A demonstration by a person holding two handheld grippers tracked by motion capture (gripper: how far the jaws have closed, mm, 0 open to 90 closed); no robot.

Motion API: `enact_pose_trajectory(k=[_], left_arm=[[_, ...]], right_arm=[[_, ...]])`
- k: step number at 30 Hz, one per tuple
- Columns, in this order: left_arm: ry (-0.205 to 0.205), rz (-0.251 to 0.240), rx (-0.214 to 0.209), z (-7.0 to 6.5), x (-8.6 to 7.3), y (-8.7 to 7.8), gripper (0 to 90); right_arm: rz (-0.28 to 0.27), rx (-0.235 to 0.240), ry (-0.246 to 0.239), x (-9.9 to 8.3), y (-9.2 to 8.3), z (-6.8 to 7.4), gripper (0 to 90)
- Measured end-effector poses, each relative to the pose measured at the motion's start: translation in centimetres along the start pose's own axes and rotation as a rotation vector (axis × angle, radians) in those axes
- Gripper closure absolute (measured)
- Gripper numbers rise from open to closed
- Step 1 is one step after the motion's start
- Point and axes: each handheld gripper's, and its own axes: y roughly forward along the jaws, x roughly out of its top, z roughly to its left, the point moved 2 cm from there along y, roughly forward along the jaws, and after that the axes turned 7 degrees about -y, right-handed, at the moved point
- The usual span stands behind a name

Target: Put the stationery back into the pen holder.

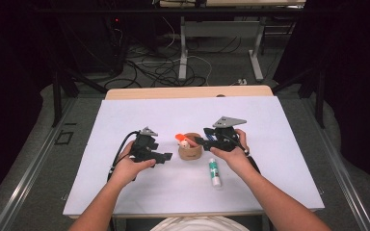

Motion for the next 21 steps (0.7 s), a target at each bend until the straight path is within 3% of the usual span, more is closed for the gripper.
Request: enact_pose_trajectory(k=[6,8,16,21], left_arm=[[-0.002,0.004,0.004,0.0,0.0,-0.1,24.5],[-0.004,0.001,0.004,0.0,0.0,-0.1,24.5],[-0.02,-0.006,0.003,0.1,0.0,-0.2,24.5],[-0.042,-0.006,0.005,0.1,-0.1,-0.2,24.5]], right_arm=[[0.104,-0.007,0.033,0.2,-1.2,-0.1,34.6],[0.11,-0.006,0.072,0.2,-1.5,0.0,31.7],[0.136,-0.038,0.156,0.3,-2.2,0.0,15.9],[0.146,-0.047,0.199,0.2,-2.4,0.1,14.4]])
